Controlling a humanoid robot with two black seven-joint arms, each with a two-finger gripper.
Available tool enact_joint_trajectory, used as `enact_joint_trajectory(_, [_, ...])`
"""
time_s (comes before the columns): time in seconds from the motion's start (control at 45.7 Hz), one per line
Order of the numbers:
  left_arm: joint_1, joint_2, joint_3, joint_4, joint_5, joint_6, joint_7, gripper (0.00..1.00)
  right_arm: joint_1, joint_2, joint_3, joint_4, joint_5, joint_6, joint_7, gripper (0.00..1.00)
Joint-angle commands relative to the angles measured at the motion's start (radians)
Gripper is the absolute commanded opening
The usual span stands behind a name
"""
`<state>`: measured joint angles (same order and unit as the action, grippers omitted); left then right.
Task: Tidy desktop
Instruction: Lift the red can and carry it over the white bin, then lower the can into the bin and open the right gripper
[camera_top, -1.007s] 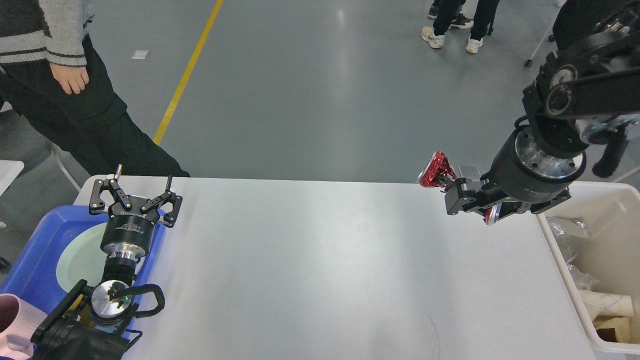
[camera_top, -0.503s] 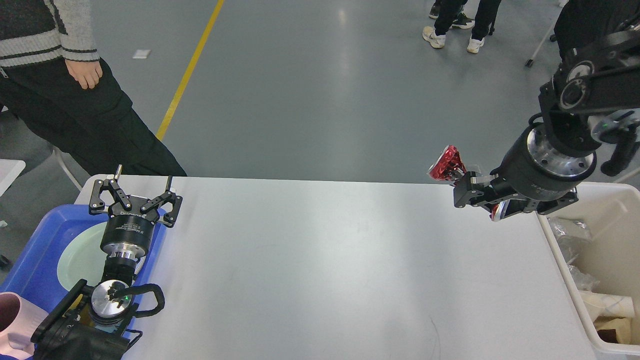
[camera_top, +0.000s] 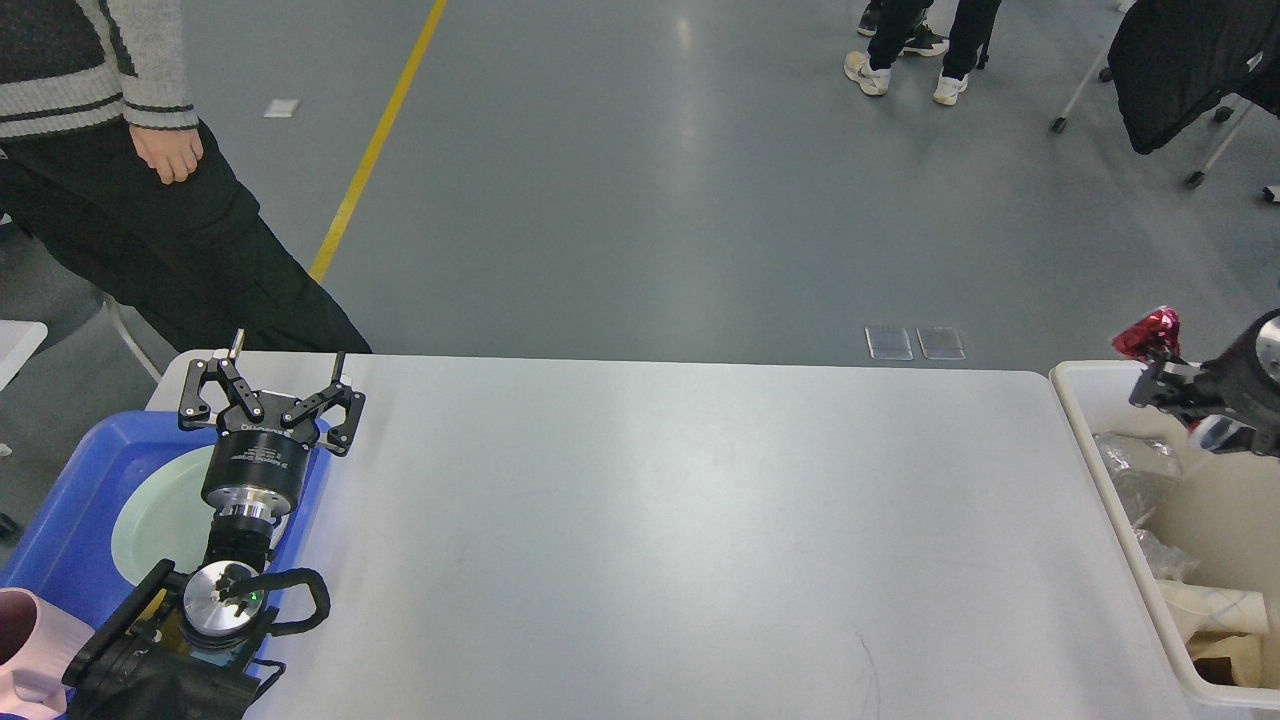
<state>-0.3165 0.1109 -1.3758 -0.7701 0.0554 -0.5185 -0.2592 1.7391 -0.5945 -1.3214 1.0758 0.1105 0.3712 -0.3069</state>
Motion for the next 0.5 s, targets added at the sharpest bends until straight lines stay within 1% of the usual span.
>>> enact_joint_trajectory(0.0, [-0.001,0.001,0.003,0.0,0.0,0.0,0.0,0.96,-0.237,-0.036,0.114,-0.235,0.0,0.0,0.002,0.0])
enact_joint_trajectory(0.088, [-0.001,0.0,0.0,0.0,0.0,0.0,0.0,0.96,-0.406,-0.036,0.192,-0.414,-0.002,-0.003,0.002,0.0])
enact_joint_trajectory(0.175, [0.001,0.0,0.0,0.0,0.0,0.0,0.0,0.96,-0.591,-0.012,0.27,-0.595,0.0,-0.009,0.003,0.0])
enact_joint_trajectory(0.285, [-0.001,0.0,0.0,0.0,0.0,0.0,0.0,0.96,-0.801,0.07,0.369,-0.818,-0.002,-0.037,0.005,0.0])
enact_joint_trajectory(0.328, [0.001,0.0,0.0,0.0,0.0,0.0,0.0,0.96,-0.877,0.11,0.398,-0.89,0.0,-0.07,0.005,0.0])
enact_joint_trajectory(0.394, [-0.001,0.0,0.0,0.0,0.0,0.0,0.0,0.96,-0.97,0.163,0.424,-0.977,0.0,-0.158,0.005,0.0])
enact_joint_trajectory(0.481, [0.001,0.0,0.0,0.0,0.0,0.0,0.0,0.96,-1.056,0.217,0.426,-1.014,0.0,-0.297,0.005,0.0])
